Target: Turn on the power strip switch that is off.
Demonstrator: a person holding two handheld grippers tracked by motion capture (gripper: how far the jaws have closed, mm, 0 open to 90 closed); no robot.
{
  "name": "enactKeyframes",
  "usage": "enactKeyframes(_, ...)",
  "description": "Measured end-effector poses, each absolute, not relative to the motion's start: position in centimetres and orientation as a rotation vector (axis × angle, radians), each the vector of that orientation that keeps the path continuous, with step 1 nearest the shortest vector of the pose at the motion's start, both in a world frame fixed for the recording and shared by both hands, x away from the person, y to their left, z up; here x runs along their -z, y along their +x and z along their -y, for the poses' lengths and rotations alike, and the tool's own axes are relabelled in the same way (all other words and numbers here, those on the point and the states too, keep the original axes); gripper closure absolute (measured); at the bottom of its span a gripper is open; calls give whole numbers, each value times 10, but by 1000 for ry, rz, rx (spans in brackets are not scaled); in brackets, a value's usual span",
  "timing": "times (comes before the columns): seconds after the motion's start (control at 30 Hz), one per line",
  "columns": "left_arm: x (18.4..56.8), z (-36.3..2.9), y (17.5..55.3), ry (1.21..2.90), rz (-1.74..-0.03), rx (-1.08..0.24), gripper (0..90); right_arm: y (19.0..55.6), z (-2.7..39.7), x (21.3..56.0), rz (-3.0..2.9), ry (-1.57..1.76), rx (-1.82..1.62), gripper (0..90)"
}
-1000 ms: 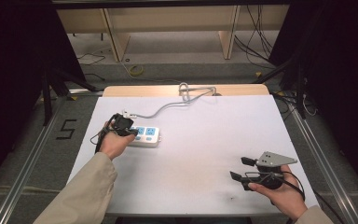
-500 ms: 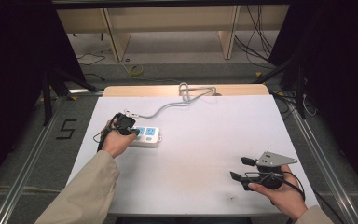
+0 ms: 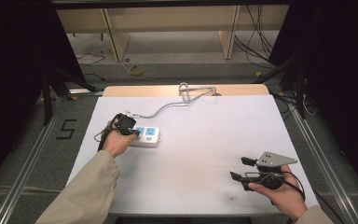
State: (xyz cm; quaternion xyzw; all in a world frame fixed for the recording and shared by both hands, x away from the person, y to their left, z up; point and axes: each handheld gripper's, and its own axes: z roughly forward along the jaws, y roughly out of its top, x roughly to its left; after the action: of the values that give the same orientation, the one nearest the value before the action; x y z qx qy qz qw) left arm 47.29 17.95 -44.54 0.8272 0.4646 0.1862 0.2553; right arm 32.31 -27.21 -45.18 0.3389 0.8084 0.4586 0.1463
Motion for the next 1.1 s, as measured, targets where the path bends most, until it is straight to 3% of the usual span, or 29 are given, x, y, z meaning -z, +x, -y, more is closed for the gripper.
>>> enactKeyframes(1.1,447,-176,472,2281,-1265,-503,900,323,272,452,-2330,971,-1320,290)
